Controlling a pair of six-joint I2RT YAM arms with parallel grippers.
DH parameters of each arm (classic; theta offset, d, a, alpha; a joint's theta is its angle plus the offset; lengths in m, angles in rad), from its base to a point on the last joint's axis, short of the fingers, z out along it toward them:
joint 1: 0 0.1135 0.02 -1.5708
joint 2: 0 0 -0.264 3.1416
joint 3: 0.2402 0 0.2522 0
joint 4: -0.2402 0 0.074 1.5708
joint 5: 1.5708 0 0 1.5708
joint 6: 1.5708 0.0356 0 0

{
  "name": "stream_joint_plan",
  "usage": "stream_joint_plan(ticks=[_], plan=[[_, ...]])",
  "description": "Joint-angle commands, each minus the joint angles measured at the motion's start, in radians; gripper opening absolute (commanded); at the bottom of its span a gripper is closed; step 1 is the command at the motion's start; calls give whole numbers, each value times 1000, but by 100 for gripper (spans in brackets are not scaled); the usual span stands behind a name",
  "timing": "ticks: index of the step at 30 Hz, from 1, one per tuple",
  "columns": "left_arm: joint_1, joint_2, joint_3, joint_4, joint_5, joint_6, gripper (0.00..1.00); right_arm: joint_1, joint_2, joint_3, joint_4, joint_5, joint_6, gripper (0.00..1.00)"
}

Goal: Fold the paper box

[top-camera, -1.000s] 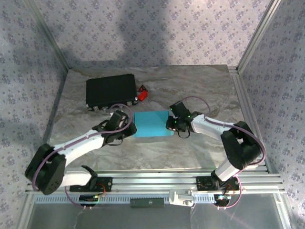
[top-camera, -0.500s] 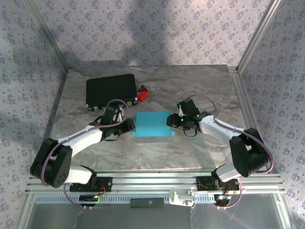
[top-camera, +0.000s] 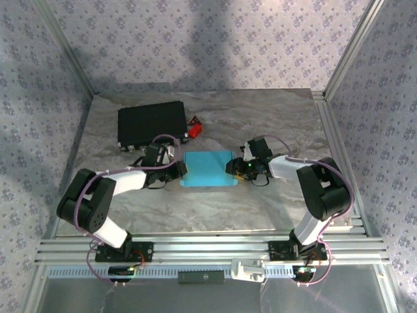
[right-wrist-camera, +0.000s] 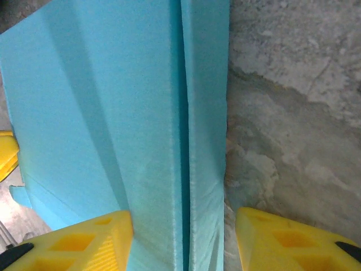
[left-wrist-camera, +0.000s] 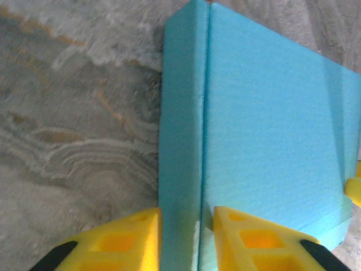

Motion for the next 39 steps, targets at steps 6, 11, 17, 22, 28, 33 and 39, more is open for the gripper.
stream_joint_plan(ticks=[6, 11, 17, 22, 28, 33, 39], plan=[[15, 54, -41, 98, 16, -8, 15, -19, 54, -49, 109, -107, -2, 53], [42, 59, -109, 164, 26, -33, 10, -36, 54, -71, 164, -160, 12, 54], [86, 72, -172, 208, 47, -40, 6, -37, 70, -68, 191, -210, 11, 57], [102, 100, -185, 231, 70, -32, 5, -37, 97, -58, 255, -254, 53, 57], [113, 111, -197, 264, 77, -44, 5, -15, 133, -69, 451, -292, 184, 54], [125, 57, -198, 259, 93, -58, 9, -18, 122, -111, 573, -270, 290, 43], [118, -214, -178, 63, 4, -25, 37, -32, 64, -147, 606, -229, 443, 32]])
